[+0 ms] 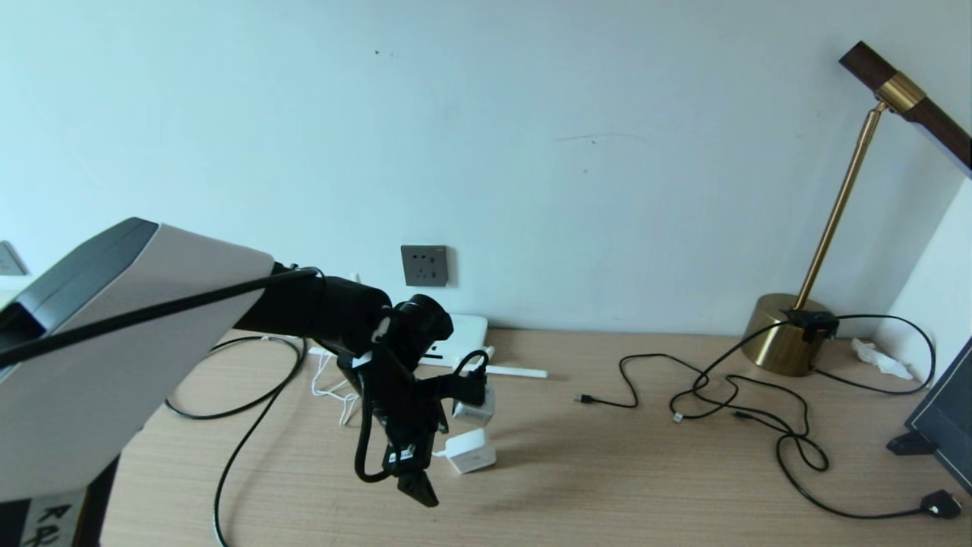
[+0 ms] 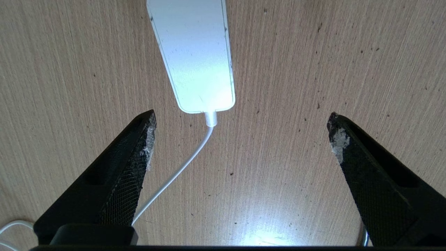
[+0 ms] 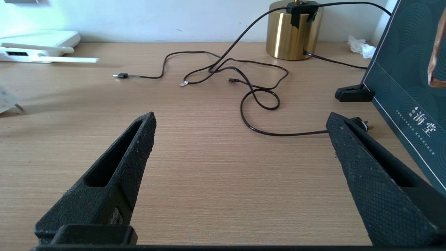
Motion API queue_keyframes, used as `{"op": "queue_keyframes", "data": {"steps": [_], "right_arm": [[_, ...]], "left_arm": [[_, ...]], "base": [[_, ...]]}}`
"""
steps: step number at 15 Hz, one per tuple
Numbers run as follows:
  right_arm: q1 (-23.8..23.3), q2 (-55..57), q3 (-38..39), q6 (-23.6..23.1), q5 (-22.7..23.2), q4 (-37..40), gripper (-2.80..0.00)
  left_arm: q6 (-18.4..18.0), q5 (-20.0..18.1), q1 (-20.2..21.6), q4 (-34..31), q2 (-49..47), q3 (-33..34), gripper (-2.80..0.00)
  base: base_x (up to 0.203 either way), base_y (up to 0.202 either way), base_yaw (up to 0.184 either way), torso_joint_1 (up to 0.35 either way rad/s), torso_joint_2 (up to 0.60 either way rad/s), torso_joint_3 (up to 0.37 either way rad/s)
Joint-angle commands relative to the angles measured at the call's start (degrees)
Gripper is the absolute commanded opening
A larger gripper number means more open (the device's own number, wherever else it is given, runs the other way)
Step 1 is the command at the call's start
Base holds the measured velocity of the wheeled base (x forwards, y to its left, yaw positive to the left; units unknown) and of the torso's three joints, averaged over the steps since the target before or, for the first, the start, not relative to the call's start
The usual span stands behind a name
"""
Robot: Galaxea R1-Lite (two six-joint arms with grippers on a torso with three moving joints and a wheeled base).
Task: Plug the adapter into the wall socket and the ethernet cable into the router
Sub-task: Pick up plug
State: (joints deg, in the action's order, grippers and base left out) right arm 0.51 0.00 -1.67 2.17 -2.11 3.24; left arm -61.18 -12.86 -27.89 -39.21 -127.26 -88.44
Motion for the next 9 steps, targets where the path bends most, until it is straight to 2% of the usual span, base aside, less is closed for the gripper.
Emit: {"op": "queue_keyframes", "data": {"steps": [1, 9], "right_arm": [[0.02, 0.0, 0.0, 0.03, 0.0, 0.01, 0.0], [0.02, 0.0, 0.0, 0.03, 0.0, 0.01, 0.0]], "left_arm": [[-0.34, -0.06, 0.38, -0.08, 0.01, 0.29, 0.0], [-0.34, -0.15, 0.47, 0.02, -0.27, 0.29, 0.0]], "base": [[0.0, 0.0, 0.0, 0.0, 0.0, 0.0], [0.0, 0.0, 0.0, 0.0, 0.0, 0.0]]}}
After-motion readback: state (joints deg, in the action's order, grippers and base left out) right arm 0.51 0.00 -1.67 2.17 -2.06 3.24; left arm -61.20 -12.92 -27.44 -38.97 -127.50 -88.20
